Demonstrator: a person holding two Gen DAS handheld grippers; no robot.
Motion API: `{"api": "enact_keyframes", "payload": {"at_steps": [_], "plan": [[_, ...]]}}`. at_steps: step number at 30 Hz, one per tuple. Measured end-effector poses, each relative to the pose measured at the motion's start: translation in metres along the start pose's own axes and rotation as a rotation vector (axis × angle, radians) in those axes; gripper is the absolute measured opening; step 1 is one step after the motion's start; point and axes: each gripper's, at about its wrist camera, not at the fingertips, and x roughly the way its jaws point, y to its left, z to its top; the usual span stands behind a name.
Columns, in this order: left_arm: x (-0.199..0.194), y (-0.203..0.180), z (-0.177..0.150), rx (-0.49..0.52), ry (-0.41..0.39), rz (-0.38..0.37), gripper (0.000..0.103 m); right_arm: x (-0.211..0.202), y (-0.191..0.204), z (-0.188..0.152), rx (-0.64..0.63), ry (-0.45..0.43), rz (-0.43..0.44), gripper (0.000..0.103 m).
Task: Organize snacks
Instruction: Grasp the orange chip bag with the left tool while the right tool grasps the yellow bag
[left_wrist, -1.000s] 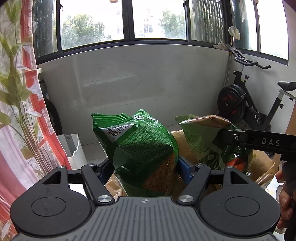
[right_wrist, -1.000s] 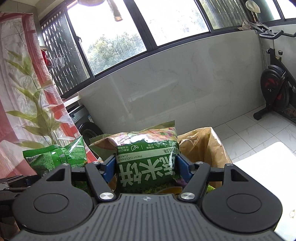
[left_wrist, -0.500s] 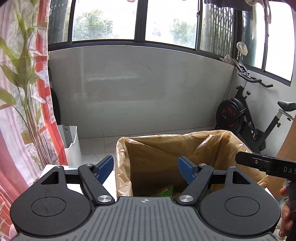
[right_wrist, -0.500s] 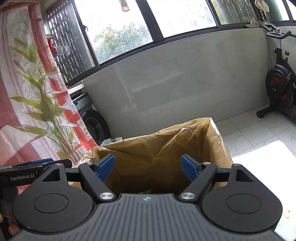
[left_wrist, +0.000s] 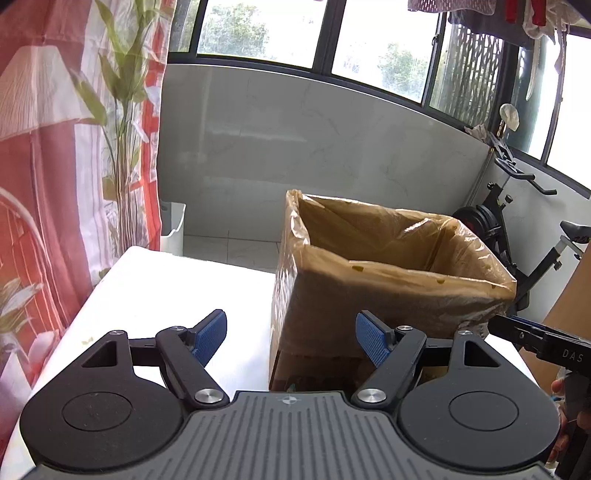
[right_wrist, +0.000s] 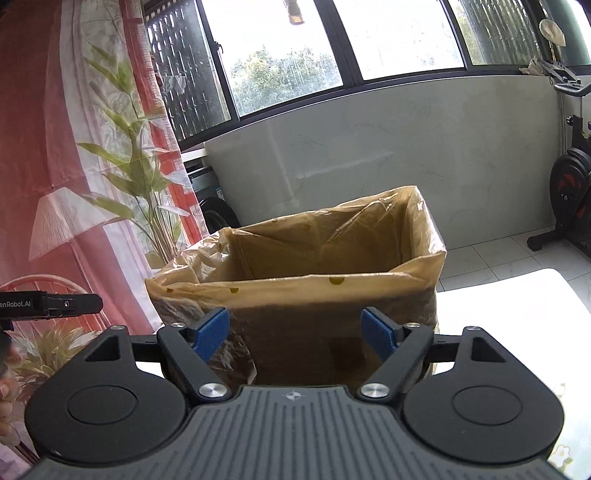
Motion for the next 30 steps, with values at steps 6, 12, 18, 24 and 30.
{"api": "enact_keyframes", "payload": {"at_steps": [6, 12, 18, 24, 30], "plan": [[0.005, 0.005, -0.064, -0.057, 0.14, -0.003, 0.08, -0.004, 0.002, -0.036, 0.003, 0.034, -0.009, 0.081], [0.016, 0.011, -0.103, -0.113, 0.242, -0.003, 0.08, -0.008, 0.003, -0.061, 0.012, 0.071, -0.019, 0.081], [0.025, -0.007, -0.123, -0.06, 0.29, -0.013, 0.085, -0.011, 0.0, -0.073, 0.01, 0.086, -0.048, 0.081], [0.039, -0.023, -0.137, 0.008, 0.352, 0.018, 0.087, -0.014, -0.004, -0.077, 0.006, 0.098, -0.073, 0.081], [0.058, -0.018, -0.153, -0.017, 0.392, 0.027, 0.089, -0.01, -0.005, -0.082, 0.006, 0.122, -0.082, 0.081]]}}
